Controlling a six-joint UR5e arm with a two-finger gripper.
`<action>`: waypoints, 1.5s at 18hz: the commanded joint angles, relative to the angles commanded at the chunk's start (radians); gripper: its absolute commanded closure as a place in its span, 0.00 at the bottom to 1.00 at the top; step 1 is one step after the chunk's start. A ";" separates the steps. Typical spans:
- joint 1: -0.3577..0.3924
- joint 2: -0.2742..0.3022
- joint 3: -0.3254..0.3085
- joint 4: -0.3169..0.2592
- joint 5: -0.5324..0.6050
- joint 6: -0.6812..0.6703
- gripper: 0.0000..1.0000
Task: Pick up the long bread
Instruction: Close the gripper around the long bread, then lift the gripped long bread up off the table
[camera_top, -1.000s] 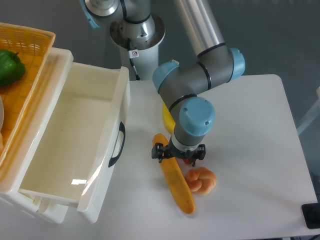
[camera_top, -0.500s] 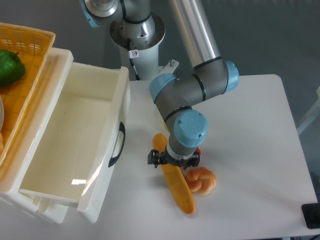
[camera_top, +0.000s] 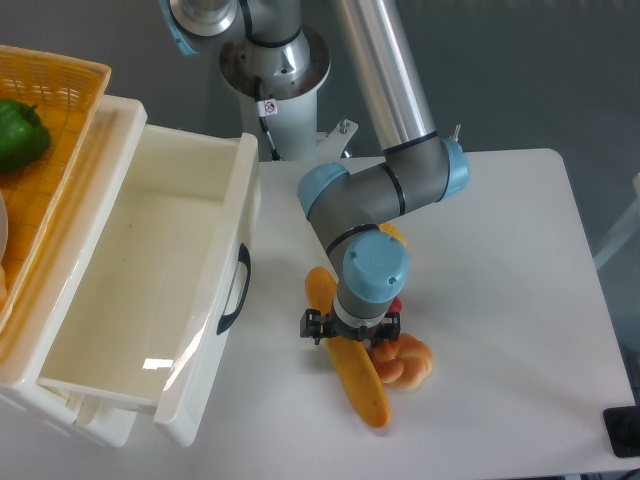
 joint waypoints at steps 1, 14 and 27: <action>0.000 0.000 0.002 0.000 0.000 0.000 0.08; -0.002 0.011 0.015 -0.011 0.003 0.009 1.00; -0.035 0.155 0.075 -0.075 0.003 0.142 1.00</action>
